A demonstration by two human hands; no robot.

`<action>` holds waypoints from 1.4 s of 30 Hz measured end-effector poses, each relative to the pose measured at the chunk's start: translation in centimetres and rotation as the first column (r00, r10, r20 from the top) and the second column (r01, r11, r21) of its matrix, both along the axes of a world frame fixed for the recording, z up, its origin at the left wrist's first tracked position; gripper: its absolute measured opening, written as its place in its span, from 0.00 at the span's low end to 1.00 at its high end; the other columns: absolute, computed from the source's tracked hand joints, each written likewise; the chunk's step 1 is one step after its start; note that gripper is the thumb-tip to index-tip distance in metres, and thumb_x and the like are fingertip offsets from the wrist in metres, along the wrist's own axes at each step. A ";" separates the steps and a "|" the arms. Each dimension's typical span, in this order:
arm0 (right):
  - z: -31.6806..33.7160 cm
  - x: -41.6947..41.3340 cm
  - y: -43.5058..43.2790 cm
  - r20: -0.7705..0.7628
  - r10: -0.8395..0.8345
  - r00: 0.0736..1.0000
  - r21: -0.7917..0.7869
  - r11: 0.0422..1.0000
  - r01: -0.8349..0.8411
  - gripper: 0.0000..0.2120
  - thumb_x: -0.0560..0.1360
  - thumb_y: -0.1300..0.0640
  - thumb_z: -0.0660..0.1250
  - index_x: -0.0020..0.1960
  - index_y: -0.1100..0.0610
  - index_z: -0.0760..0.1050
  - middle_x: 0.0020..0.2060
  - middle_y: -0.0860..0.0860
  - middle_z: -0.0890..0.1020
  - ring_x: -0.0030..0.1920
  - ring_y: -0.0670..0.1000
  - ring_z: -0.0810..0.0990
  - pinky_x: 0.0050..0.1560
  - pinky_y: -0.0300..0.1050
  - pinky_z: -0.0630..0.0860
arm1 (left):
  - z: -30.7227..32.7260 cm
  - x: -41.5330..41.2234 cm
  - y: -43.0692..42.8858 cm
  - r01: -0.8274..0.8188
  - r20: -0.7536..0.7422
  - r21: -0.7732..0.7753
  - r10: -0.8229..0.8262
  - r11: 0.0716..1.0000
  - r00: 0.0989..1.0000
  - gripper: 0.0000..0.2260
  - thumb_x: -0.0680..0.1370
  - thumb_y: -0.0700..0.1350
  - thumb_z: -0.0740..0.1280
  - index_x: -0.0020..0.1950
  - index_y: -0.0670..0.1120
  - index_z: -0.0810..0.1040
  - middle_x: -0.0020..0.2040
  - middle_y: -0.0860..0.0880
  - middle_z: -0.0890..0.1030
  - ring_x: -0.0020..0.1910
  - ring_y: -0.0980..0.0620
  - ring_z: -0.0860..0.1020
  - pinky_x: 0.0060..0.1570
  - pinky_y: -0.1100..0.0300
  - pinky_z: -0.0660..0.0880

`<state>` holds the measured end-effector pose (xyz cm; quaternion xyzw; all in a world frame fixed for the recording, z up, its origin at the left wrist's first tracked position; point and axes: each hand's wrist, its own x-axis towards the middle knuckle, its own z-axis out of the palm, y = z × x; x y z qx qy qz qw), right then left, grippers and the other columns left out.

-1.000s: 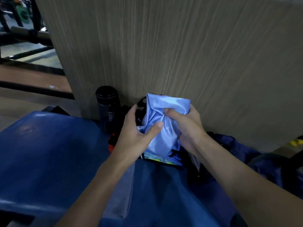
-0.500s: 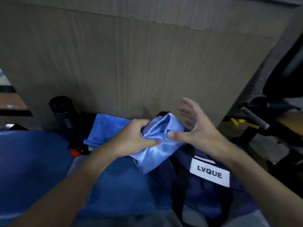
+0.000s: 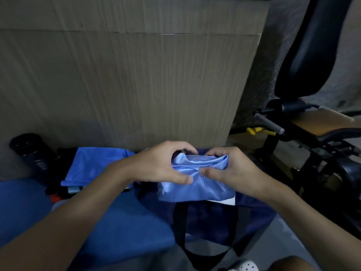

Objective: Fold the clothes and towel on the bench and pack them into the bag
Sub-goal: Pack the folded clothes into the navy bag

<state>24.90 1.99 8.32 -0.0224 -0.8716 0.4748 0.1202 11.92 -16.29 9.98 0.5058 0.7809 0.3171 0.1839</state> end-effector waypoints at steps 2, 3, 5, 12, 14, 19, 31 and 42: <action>-0.7 0.7 0.8 -0.041 -0.060 0.997 -0.123 0.991 0.054 0.06 0.72 0.61 0.75 0.43 0.61 0.79 0.34 0.50 0.82 0.35 0.44 0.79 0.36 0.40 0.75 | -0.6 0.1 0.2 -0.021 0.019 0.079 0.020 0.997 1.000 0.28 0.67 0.51 0.78 0.65 0.58 0.74 0.58 0.60 0.80 0.58 0.60 0.79 0.58 0.59 0.75; -0.9 1.0 1.1 -0.049 -0.087 0.995 -0.162 0.984 0.078 0.07 0.72 0.61 0.75 0.43 0.63 0.79 0.33 0.50 0.81 0.34 0.44 0.78 0.36 0.38 0.74 | -1.1 0.2 0.5 -0.033 0.058 0.148 0.025 0.988 0.998 0.28 0.68 0.48 0.79 0.65 0.55 0.74 0.57 0.58 0.81 0.57 0.59 0.79 0.58 0.59 0.75; -1.7 1.4 1.9 -0.036 -0.104 0.994 -0.167 0.981 0.096 0.08 0.71 0.61 0.76 0.42 0.63 0.77 0.34 0.51 0.80 0.35 0.45 0.78 0.37 0.40 0.73 | -1.9 0.5 1.3 -0.068 0.119 0.261 0.038 0.963 0.992 0.22 0.69 0.41 0.79 0.60 0.50 0.78 0.52 0.53 0.83 0.53 0.54 0.81 0.56 0.58 0.77; -3.3 1.9 2.9 0.035 0.039 0.999 0.152 0.987 -0.044 0.40 0.68 0.49 0.78 0.73 0.41 0.61 0.62 0.38 0.77 0.64 0.39 0.74 0.65 0.44 0.72 | -3.3 0.9 4.6 -0.090 0.138 0.145 0.070 0.985 0.988 0.25 0.70 0.39 0.77 0.60 0.52 0.68 0.48 0.54 0.82 0.44 0.63 0.79 0.46 0.68 0.73; -3.9 2.0 3.0 0.043 0.006 0.999 0.248 0.969 -0.017 0.43 0.69 0.45 0.76 0.74 0.32 0.52 0.59 0.41 0.79 0.60 0.42 0.78 0.62 0.49 0.75 | -3.6 0.8 5.4 -0.097 0.157 0.082 0.084 0.992 0.984 0.29 0.70 0.42 0.78 0.62 0.54 0.64 0.50 0.53 0.81 0.45 0.64 0.80 0.47 0.67 0.75; -5.6 2.1 3.7 -0.005 0.000 1.000 0.168 0.986 0.001 0.35 0.74 0.56 0.74 0.75 0.41 0.60 0.59 0.36 0.78 0.59 0.37 0.77 0.58 0.32 0.71 | -4.7 0.7 7.0 -0.054 0.179 0.031 0.047 0.998 0.983 0.30 0.70 0.43 0.78 0.63 0.52 0.62 0.53 0.47 0.81 0.47 0.57 0.80 0.52 0.60 0.78; -11.1 3.6 8.4 -0.058 -0.381 0.923 -0.147 0.917 0.370 0.15 0.75 0.63 0.72 0.55 0.46 0.77 0.46 0.43 0.84 0.47 0.44 0.83 0.51 0.49 0.79 | -11.6 -6.6 6.8 0.024 -0.435 -0.058 -0.047 0.998 0.899 0.10 0.74 0.47 0.74 0.54 0.55 0.80 0.57 0.58 0.77 0.63 0.57 0.72 0.68 0.57 0.61; -12.1 3.1 8.2 -0.073 -0.430 0.900 -0.237 0.884 0.403 0.12 0.74 0.64 0.71 0.49 0.48 0.77 0.41 0.43 0.83 0.41 0.41 0.81 0.43 0.33 0.75 | -14.3 -9.9 7.3 0.035 -0.553 -0.231 -0.161 0.972 0.818 0.05 0.78 0.46 0.70 0.52 0.56 0.82 0.52 0.62 0.80 0.60 0.62 0.73 0.75 0.54 0.49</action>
